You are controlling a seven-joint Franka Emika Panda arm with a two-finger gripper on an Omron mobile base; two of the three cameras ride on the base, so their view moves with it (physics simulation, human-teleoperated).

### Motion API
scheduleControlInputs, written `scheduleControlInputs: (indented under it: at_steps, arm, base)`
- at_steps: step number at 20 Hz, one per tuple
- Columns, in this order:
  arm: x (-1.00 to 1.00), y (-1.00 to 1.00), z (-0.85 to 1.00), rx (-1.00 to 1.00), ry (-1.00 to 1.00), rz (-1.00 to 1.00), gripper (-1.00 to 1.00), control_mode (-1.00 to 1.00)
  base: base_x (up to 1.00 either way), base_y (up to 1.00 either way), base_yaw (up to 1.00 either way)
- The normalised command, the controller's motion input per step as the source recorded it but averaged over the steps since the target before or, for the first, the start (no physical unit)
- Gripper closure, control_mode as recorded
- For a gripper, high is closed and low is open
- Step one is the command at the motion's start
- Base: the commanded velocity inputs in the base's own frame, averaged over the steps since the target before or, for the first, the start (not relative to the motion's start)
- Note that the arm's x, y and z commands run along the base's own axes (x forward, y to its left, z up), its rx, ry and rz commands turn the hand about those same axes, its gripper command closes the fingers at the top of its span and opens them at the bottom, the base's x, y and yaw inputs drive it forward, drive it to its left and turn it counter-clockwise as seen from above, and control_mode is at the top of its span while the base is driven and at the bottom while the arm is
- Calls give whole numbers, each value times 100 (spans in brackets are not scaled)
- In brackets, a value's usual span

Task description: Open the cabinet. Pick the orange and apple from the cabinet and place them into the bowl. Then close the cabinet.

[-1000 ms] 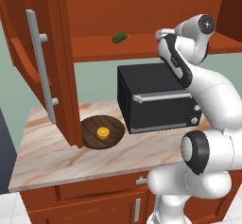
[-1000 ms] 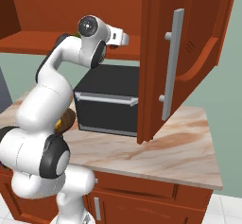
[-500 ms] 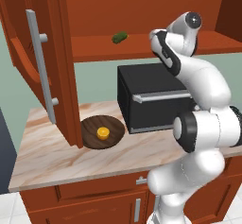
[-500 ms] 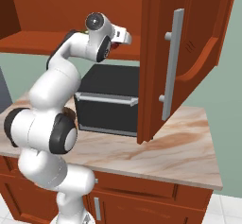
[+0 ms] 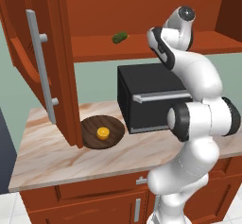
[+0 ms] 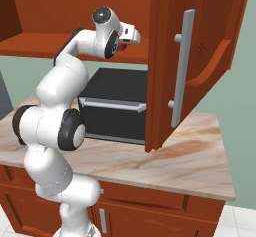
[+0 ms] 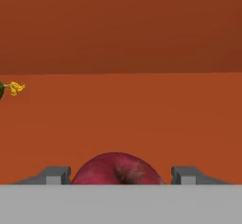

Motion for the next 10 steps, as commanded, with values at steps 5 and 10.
scheduleControlInputs:
  at_steps: [5,10]
  arm:
    - [2,0,0,0,0,0,100,-100]
    - [-41,0,0,0,-1,0,100,-100]
  base:
    - [0,0,0]
    - [0,0,0]
